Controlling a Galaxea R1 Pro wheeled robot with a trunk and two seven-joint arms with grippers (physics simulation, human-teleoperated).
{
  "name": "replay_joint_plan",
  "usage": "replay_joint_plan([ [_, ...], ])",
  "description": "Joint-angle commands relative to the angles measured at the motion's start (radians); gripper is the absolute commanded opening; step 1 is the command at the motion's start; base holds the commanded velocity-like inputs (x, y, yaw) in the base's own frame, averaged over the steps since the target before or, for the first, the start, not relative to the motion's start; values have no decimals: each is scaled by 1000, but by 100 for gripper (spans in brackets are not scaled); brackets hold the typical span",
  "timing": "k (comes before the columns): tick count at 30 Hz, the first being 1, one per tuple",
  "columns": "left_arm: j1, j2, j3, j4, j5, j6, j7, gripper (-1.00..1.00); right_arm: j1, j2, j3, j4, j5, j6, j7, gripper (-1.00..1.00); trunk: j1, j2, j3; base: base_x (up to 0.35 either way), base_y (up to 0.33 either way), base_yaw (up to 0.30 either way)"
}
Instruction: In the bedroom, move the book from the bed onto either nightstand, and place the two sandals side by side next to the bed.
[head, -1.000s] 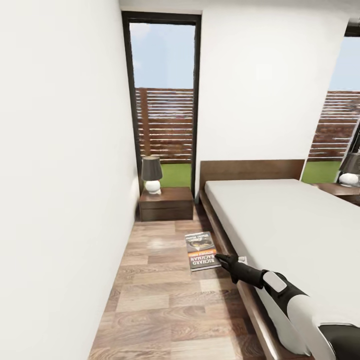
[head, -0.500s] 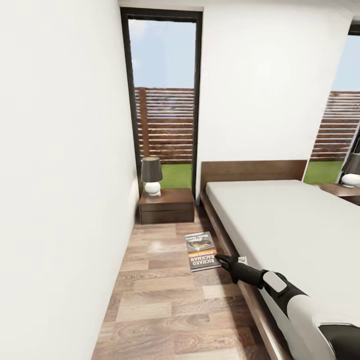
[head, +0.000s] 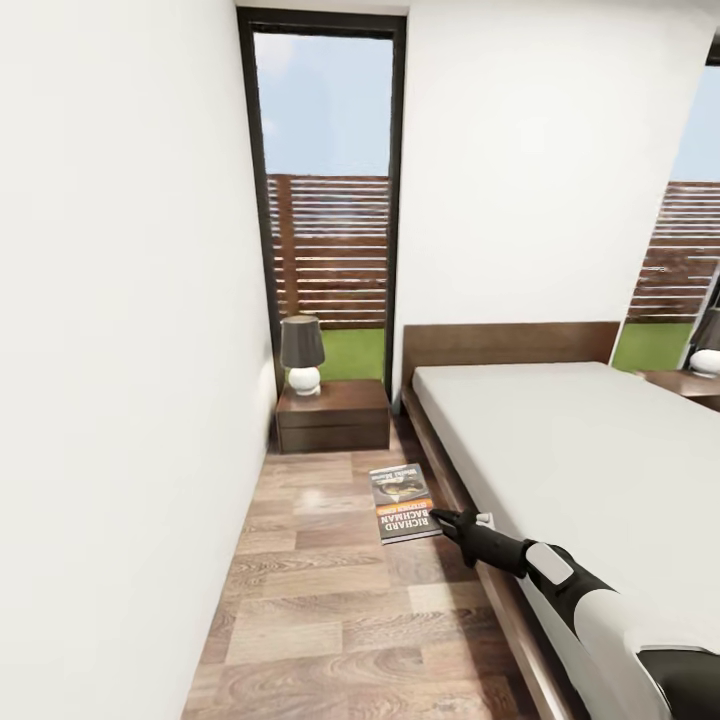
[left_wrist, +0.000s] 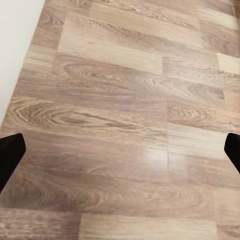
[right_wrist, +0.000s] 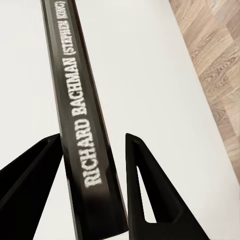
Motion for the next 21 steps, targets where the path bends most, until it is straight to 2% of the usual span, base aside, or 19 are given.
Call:
replay_joint_plan([
  [1, -1, 0, 1, 1, 11, 1, -10, 100, -1, 0, 0, 0, -10, 6, 2, -100, 0, -1, -1, 169, 0, 0],
  [21, -1, 0, 1, 1, 11, 1, -10, 100, -1, 0, 0, 0, -10, 6, 2, -100, 0, -1, -1, 169, 0, 0],
])
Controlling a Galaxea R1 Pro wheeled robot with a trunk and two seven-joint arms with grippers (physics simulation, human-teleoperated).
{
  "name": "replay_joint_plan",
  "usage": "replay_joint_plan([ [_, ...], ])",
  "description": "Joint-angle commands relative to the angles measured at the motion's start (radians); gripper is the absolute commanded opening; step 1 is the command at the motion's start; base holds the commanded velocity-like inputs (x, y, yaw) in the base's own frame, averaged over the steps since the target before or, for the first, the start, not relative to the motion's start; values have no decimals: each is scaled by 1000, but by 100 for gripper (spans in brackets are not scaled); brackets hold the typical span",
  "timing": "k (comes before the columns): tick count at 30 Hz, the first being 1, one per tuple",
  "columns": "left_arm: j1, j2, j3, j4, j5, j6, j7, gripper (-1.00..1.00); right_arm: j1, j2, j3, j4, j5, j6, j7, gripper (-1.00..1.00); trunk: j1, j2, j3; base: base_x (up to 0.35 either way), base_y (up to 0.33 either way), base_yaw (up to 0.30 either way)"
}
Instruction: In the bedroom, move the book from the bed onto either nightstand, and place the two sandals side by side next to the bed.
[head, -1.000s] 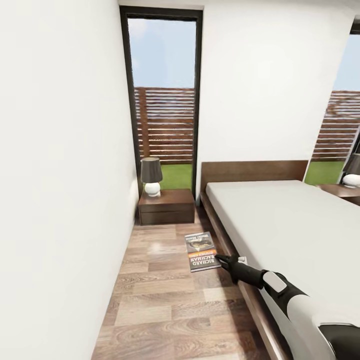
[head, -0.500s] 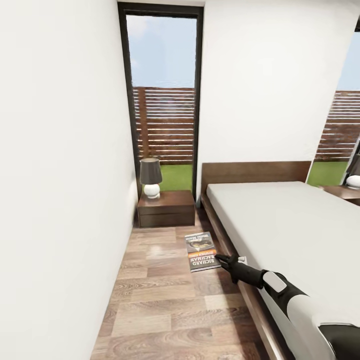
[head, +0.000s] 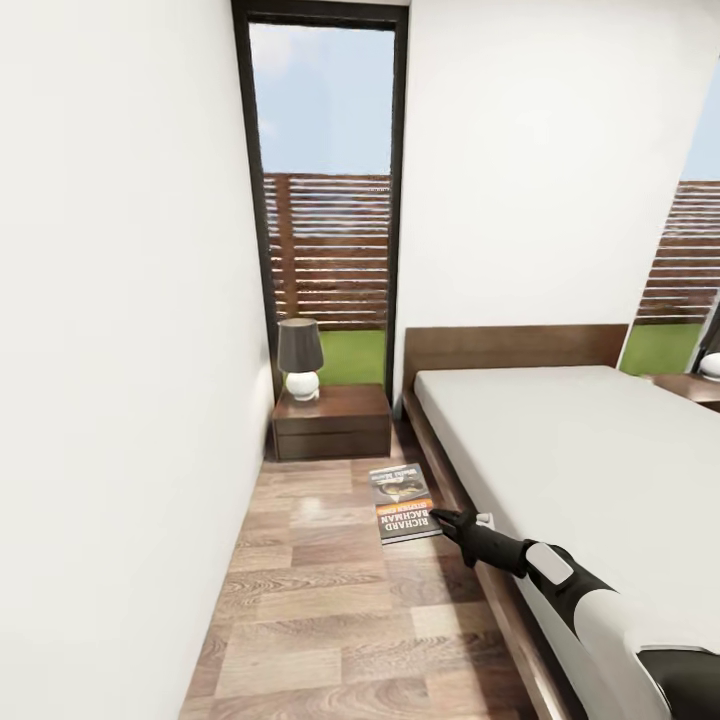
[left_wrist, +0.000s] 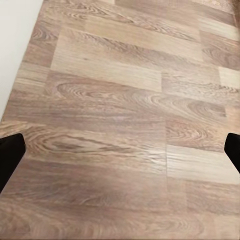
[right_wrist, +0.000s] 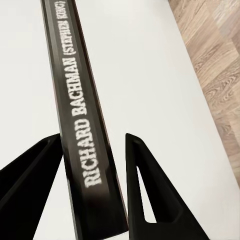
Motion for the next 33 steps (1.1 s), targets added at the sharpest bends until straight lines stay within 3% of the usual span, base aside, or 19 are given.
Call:
replay_joint_plan([
  [1, -1, 0, 1, 1, 11, 1, -10, 100, -1, 0, 0, 0, -10, 6, 2, -100, 0, -1, -1, 169, 0, 0],
  [33, -1, 0, 1, 1, 11, 1, -10, 100, -1, 0, 0, 0, -10, 6, 1, -100, 0, -1, -1, 172, 0, 29],
])
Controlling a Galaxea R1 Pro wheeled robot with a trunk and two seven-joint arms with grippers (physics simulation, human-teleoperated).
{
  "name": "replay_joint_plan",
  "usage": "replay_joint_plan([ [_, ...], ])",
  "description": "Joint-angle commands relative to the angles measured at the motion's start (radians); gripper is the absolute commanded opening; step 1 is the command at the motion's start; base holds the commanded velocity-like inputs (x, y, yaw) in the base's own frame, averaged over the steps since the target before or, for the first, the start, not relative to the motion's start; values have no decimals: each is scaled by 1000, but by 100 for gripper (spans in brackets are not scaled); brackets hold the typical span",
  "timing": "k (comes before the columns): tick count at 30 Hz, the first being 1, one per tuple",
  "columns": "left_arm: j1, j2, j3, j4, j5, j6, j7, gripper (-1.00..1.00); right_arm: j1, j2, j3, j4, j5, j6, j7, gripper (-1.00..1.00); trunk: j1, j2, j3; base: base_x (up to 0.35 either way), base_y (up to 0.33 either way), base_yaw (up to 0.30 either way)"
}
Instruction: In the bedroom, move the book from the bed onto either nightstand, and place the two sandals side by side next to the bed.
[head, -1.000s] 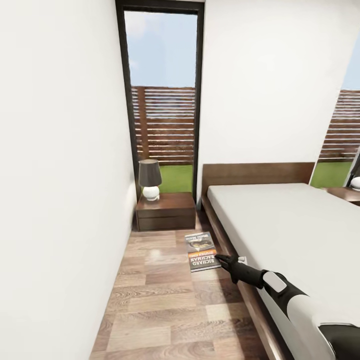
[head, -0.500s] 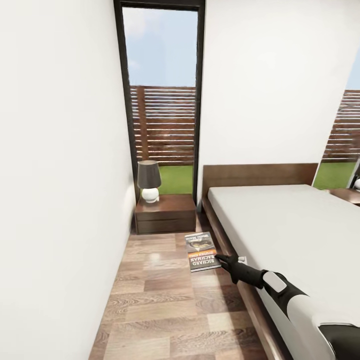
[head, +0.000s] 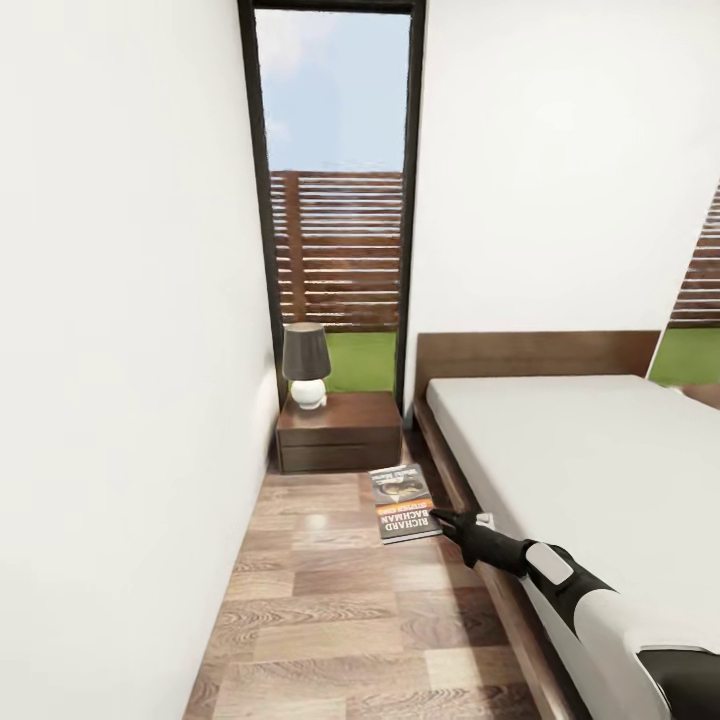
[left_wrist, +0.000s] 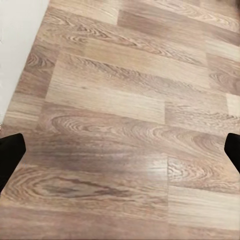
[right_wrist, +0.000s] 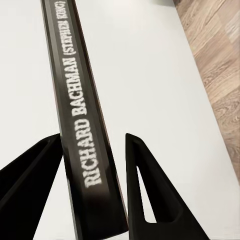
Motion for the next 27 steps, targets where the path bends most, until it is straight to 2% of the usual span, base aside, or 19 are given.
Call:
replay_joint_plan([
  [1, -1, 0, 1, 1, 11, 1, -10, 100, -1, -1, 0, 0, -10, 6, 2, -100, 0, -1, -1, 172, 0, 95],
  [10, -1, -1, 1, 1, 11, 1, -10, 100, -1, -1, 0, 0, -10, 6, 2, -100, 0, -1, -1, 172, -42, 39],
  [27, -1, -2, 1, 1, 11, 1, -10, 100, -1, -1, 0, 0, -10, 6, 3, -100, 0, -1, -1, 174, -122, 3],
])
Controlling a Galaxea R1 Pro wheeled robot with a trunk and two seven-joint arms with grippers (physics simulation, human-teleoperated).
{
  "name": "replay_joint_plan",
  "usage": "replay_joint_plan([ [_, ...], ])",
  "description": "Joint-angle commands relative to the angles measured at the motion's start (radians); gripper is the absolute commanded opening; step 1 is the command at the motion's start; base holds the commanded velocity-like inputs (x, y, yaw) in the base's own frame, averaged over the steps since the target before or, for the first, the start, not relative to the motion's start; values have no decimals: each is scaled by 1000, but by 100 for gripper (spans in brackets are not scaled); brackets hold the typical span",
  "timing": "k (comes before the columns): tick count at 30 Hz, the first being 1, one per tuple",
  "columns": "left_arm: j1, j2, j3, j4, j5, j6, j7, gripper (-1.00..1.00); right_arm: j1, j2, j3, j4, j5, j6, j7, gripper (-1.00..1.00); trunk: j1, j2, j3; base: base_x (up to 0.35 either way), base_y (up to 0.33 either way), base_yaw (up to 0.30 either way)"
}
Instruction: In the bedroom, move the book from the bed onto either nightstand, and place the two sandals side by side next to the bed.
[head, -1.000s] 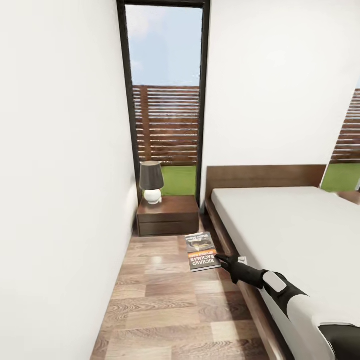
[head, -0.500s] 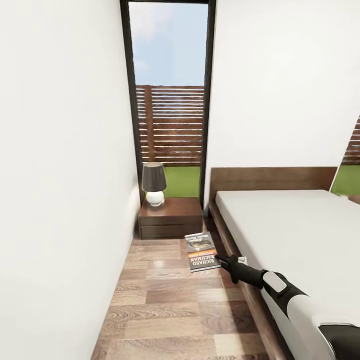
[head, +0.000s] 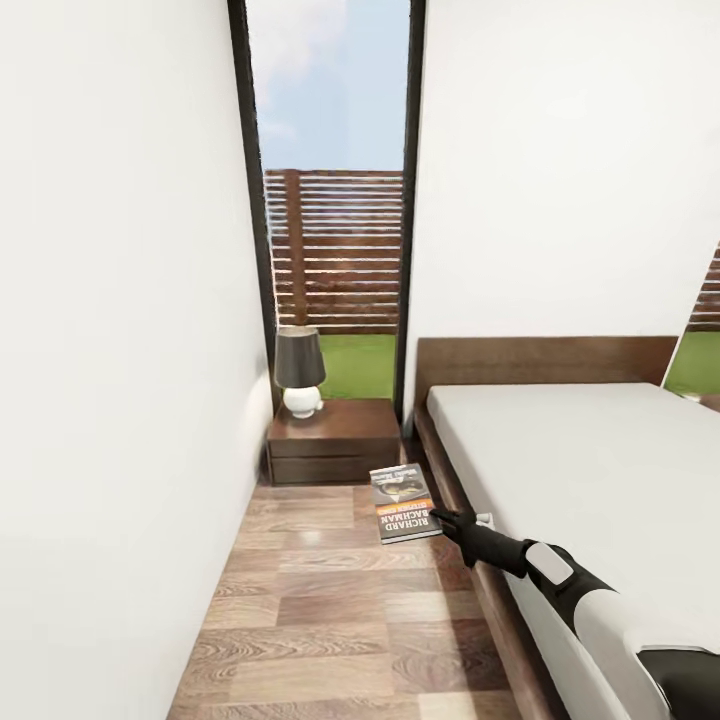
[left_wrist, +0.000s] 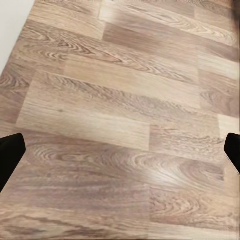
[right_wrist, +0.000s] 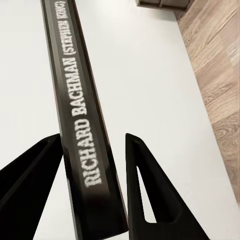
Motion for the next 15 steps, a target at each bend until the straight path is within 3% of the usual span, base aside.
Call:
replay_joint_plan([
  [1, -1, 0, 1, 1, 11, 0, -10, 100, -1, -1, 0, 0, -10, 6, 2, -100, 0, -1, -1, 178, -142, 0],
  [7, -1, -1, 1, 1, 11, 0, -10, 100, -1, -1, 0, 0, -10, 6, 1, -100, 0, -1, -1, 181, -132, 0],
  [15, -1, -1, 1, 1, 11, 0, -10, 100, -1, -1, 0, 0, -10, 6, 1, -100, 0, -1, -1, 188, -40, 0],
])
